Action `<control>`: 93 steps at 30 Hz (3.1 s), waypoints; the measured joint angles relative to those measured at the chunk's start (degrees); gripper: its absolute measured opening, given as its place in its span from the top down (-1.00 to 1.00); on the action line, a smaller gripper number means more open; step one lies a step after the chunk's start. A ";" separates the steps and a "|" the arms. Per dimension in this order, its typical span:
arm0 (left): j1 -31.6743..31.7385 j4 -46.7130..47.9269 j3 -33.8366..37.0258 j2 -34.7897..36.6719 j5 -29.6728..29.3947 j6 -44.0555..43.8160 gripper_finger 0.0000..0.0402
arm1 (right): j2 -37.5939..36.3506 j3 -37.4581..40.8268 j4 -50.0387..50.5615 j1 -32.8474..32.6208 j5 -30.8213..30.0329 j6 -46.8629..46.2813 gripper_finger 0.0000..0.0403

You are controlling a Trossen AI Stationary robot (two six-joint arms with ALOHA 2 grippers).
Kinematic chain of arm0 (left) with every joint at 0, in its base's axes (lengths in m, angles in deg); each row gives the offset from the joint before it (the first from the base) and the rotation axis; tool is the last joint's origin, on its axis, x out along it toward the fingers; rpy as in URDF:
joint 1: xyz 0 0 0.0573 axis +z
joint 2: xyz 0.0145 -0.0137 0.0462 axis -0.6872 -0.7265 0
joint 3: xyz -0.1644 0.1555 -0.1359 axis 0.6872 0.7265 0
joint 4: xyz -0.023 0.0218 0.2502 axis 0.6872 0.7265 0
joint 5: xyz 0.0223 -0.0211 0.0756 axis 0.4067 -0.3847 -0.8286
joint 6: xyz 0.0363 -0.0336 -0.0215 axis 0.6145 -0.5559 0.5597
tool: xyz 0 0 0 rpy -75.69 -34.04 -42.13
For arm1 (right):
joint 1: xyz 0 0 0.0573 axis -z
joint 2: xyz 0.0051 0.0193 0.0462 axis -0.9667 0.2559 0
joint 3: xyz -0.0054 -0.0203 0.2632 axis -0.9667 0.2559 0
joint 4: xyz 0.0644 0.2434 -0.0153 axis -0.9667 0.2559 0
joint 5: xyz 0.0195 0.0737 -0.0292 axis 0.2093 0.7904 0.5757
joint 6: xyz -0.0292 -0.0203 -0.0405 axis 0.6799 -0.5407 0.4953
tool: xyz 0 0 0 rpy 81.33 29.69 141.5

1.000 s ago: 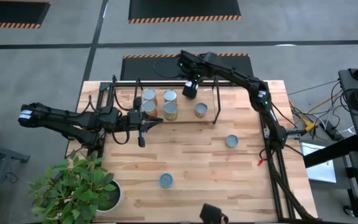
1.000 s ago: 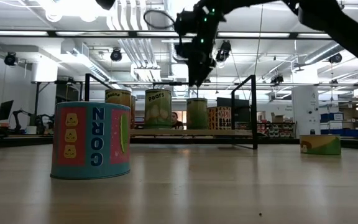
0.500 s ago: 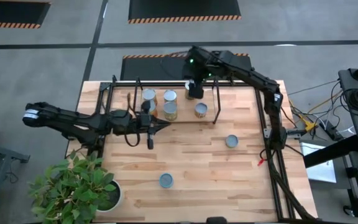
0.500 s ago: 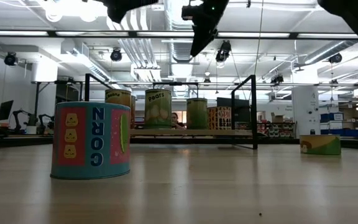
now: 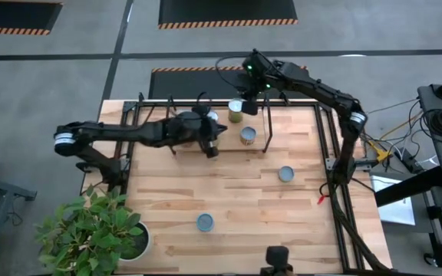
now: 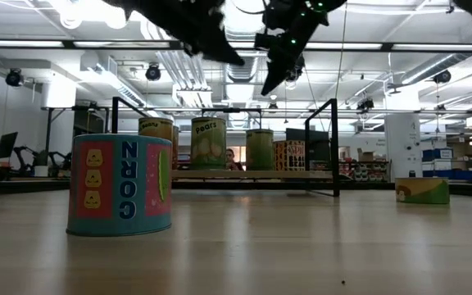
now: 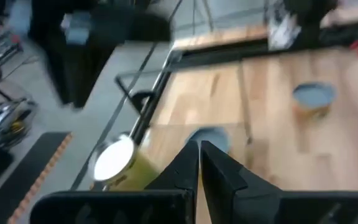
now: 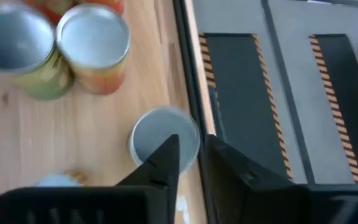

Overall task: Pick and place cans onto a shelf
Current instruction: Put the big green canned orange on the shelf aligned with the other big orange canned corn

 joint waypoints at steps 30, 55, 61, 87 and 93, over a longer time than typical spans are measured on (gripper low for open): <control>21.08 2.88 -18.56 -21.39 15.29 9.87 1.00 | -9.88 25.69 -21.97 0.79 1.46 -2.70 0.96; 22.95 10.54 -25.37 -29.05 18.49 5.23 1.00 | -5.36 25.76 -21.73 0.77 2.97 -5.32 0.96; 22.95 11.86 -25.35 -29.05 18.50 3.11 1.00 | -4.18 25.80 -22.00 0.77 2.79 -5.34 0.96; 22.69 17.60 -25.44 -27.49 18.54 -5.28 1.00 | -1.39 25.87 -31.38 2.01 2.29 -1.09 0.96; 22.69 18.49 -25.44 -27.08 18.23 -7.25 1.00 | -1.33 25.87 -33.12 2.19 2.34 -0.55 0.96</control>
